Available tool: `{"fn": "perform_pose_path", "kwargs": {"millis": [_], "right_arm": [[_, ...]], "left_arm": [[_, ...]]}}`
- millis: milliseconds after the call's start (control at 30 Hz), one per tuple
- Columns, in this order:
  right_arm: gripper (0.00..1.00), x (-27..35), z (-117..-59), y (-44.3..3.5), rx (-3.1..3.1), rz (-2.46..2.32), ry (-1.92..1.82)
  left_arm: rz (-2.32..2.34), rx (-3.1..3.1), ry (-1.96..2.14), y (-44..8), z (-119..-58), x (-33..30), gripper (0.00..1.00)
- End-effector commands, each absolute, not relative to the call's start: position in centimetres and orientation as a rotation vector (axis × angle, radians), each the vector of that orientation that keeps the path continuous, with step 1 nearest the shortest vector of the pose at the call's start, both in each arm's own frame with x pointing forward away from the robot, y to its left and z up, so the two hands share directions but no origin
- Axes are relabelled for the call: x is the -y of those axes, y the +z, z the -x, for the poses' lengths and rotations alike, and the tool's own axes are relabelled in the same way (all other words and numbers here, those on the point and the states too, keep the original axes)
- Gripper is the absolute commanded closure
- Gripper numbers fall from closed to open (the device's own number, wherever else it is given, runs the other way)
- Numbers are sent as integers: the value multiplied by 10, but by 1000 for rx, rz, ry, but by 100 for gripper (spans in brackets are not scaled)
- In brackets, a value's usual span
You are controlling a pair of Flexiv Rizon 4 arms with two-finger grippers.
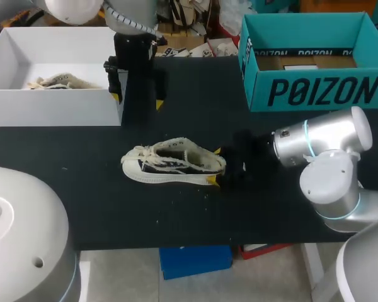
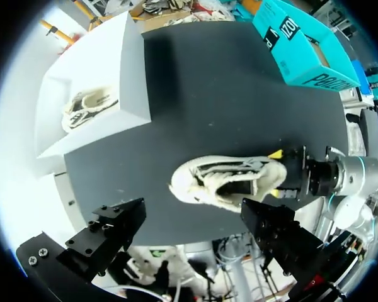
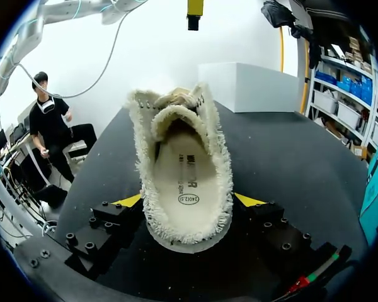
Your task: Take the shoe out of the shoebox, open the shoe tongue, remove and reinsert the insole, then place the shoe into the shoebox
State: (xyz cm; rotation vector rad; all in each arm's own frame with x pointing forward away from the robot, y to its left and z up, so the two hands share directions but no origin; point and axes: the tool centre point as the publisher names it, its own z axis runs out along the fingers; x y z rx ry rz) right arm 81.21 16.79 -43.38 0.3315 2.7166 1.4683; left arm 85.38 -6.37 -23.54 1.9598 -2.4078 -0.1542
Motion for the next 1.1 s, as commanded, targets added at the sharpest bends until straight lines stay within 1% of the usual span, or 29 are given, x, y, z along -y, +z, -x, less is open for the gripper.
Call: {"fn": "perform_pose_path", "kwargs": {"millis": [33,633,1100], "right_arm": [[100,-169,-814,-434,-2721,-334,1463],[100,-169,-814,-434,-2721,-334,1463],[100,-169,-814,-434,-2721,-334,1463]], "left_arm": [[-1977,2421,-241,-253,-851,91,0],[-1851,2505,-528,-312,-797,139,0],[-2010,2538,-580,-341,-796,146,0]]}}
